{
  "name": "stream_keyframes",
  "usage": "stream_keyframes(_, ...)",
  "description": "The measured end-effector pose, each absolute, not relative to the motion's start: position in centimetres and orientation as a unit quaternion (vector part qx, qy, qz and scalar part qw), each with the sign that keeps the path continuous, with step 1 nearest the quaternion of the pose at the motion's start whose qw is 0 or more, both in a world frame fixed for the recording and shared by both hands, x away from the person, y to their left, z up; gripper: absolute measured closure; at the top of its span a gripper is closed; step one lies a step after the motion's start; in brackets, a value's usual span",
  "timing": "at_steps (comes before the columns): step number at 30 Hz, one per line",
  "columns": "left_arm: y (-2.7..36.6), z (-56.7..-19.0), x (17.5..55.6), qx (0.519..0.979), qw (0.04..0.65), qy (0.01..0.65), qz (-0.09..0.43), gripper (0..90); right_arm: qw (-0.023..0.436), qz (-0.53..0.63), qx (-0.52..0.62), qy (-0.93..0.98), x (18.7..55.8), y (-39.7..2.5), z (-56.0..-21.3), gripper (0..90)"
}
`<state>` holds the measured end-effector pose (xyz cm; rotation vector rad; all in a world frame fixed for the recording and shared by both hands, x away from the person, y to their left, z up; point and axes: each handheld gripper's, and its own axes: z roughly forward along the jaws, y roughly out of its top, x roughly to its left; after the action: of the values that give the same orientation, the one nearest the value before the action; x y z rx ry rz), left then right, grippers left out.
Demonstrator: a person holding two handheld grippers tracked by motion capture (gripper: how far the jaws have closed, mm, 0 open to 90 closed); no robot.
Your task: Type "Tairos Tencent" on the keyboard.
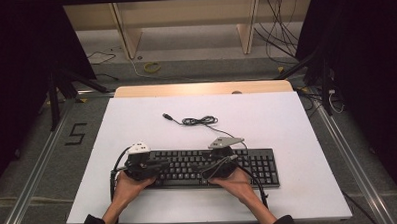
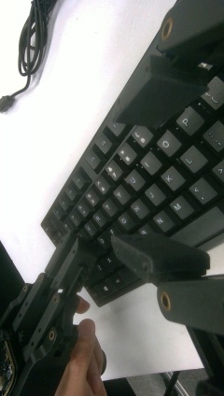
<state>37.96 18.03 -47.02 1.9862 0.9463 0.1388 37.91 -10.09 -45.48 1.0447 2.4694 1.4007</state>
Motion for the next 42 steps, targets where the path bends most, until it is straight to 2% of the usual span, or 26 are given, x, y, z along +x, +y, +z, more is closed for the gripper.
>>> stream_keyframes(9, 17.9, -47.1, 38.2, 0.812, 0.44, 0.38, 0.057, 88.9, 0.059, 0.462, 0.344, 0.815, 37.9, -10.1, -45.5, 33.0)
stream_keyframes(42, 16.7, -48.0, 39.7, 0.821, 0.414, 0.39, 0.052, 89.1, 0.061, 0.46, 0.346, 0.815, 37.8, -10.2, -45.4, 32.4)
